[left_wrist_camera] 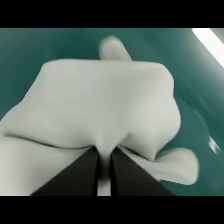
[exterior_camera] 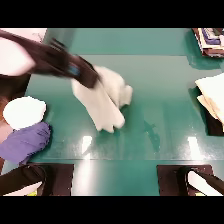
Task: Fold the shirts.
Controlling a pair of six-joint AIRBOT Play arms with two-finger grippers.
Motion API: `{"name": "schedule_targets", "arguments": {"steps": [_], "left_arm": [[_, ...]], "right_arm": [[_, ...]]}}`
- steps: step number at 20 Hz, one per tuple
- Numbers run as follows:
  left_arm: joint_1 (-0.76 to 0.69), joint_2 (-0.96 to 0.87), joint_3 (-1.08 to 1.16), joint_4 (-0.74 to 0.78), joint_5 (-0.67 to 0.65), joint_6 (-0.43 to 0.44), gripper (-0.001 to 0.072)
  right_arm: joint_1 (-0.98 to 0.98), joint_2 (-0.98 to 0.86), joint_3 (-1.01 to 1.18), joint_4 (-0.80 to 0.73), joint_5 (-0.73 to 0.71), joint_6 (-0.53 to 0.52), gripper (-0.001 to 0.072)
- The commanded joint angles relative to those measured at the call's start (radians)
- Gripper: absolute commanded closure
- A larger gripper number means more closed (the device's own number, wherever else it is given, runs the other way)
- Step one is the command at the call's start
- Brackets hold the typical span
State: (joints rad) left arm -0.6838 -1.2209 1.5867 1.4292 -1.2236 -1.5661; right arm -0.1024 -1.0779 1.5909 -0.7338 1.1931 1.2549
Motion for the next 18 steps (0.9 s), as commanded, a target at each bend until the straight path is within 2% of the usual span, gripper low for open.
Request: {"name": "schedule_targets", "arguments": {"steps": [1,2,3,6,9,12,16,18], "left_arm": [[-0.113,-0.14,-0.089,-0.108,0.031,-0.005,0.0505],[-0.113,-0.177,-0.095,-0.104,0.034,-0.005,0.0244],[-0.106,-0.206,-0.095,-0.076,0.034,-0.005,0.0137],[-0.013,-0.209,-0.095,0.004,-0.016,-0.005,0.0138],[0.146,-0.187,-0.101,-0.024,-0.161,-0.005,0.0138],[0.223,-0.148,-0.24,-0.197,-0.17,0.018,0.0138],[0.224,-0.058,-0.548,-0.444,-0.061,0.059,0.0138],[0.208,-0.025,-0.682,-0.509,-0.018,0.078,0.0159]], "right_arm": [[0.001,0.001,0.006,0.0,0.032,0.0,0.0694],[0.001,0.001,0.006,0.0,0.041,0.0,0.0694],[0.001,0.001,0.006,0.0,0.046,0.0,0.0693],[0.001,0.001,0.006,0.0,0.061,0.0,0.0694],[0.001,0.001,0.006,0.0,0.067,0.0,0.0693],[0.001,0.0,0.006,-0.001,0.067,0.0,0.0694],[0.001,0.0,0.006,-0.002,0.065,0.0,0.0694],[0.001,0.0,0.006,-0.002,0.06,0.0,0.0694]]}}
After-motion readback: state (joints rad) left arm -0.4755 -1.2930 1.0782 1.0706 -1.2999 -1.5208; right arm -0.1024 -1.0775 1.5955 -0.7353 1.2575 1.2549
